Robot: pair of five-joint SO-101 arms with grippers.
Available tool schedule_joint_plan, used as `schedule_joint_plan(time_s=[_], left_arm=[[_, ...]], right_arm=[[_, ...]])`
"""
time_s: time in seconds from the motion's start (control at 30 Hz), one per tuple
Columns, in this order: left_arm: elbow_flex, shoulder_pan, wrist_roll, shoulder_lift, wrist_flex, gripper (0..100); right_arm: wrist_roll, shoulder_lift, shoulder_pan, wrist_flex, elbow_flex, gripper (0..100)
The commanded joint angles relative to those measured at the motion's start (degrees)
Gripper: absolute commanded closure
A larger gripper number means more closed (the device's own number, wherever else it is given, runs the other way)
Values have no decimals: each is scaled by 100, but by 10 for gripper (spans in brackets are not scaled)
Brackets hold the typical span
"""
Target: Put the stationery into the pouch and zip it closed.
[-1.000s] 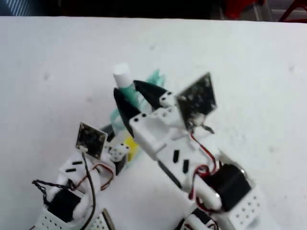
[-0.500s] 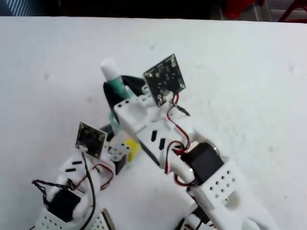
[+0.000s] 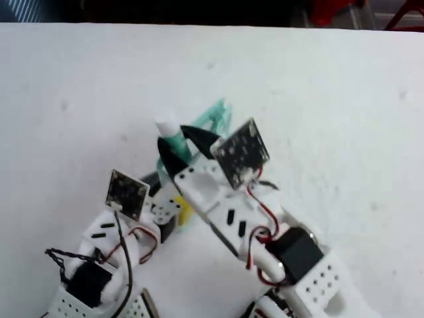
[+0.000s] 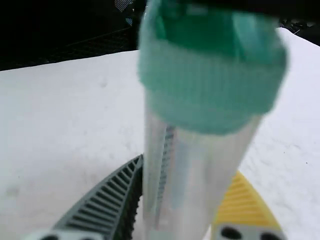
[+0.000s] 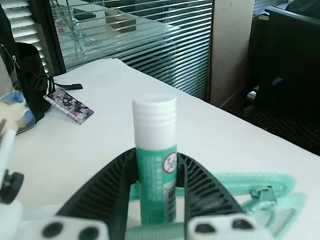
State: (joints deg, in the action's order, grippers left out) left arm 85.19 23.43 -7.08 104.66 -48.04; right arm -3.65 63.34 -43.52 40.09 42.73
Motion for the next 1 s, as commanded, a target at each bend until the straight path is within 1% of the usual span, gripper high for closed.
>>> schedule_joint_plan(time_s=[0.0,0.03,0.17,0.2,0.3,0.37,0.5,0.67,0.8,0.97], left_arm=[[-299,-13,-53,-13,-18,793],[-299,-13,-44,-13,-18,804],[-281,-13,255,-13,18,823],[-273,-13,273,-13,18,823],[-273,-13,273,-13,18,823],[-273,-13,273,-13,18,823],[-273,-13,273,-13,18,823],[-273,4,273,-13,18,823],[-264,22,290,-13,18,823],[-264,22,299,-13,18,836]], right_arm=[[-123,242,4,127,-18,972],[-123,242,4,207,-26,950],[-123,277,4,462,-202,781],[-123,277,4,549,-316,755],[-123,277,13,822,-765,748],[-132,233,180,998,-1116,748],[-123,-57,804,1147,-1442,748],[-149,-857,1604,1341,-1433,748],[-607,-1086,1710,1543,-1451,748],[-589,-822,1701,1938,-1433,748]])
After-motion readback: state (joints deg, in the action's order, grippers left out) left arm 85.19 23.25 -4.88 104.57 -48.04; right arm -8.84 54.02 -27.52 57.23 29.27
